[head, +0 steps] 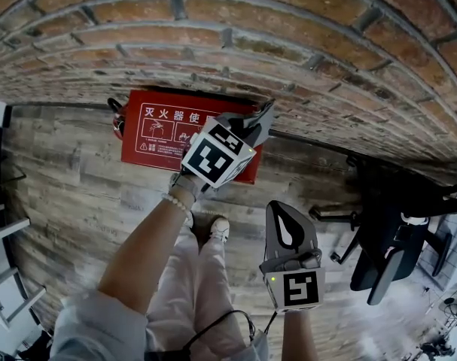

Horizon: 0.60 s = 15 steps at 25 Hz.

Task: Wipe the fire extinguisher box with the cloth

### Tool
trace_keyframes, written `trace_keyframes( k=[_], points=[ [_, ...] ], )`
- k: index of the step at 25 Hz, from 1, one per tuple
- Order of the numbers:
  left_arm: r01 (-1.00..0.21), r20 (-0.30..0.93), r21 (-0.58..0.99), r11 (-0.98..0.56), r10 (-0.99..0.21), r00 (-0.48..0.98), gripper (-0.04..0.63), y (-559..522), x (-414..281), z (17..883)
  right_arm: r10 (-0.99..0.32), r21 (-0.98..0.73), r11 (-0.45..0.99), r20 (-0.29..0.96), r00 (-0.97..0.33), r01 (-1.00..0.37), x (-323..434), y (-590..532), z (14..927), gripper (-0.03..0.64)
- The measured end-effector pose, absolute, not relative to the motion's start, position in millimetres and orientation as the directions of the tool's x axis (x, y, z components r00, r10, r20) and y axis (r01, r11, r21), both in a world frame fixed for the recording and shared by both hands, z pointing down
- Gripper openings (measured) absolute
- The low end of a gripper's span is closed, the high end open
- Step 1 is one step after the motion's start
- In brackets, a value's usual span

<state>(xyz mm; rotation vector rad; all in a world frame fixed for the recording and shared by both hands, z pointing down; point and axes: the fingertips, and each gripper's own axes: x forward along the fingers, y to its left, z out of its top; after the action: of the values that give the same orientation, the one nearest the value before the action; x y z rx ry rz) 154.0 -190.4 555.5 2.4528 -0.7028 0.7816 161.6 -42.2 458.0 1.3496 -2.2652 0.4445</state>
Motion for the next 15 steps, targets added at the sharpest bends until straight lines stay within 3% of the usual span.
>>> trace_keyframes(
  k=[15],
  points=[
    [-0.646,0.778,0.074,-0.760,-0.361,0.514,0.014,-200.1,141.8,592.2,-0.728,-0.044,0.461,0.552,-0.406,-0.886,168.6,-35.7,464.4,0.008]
  ],
)
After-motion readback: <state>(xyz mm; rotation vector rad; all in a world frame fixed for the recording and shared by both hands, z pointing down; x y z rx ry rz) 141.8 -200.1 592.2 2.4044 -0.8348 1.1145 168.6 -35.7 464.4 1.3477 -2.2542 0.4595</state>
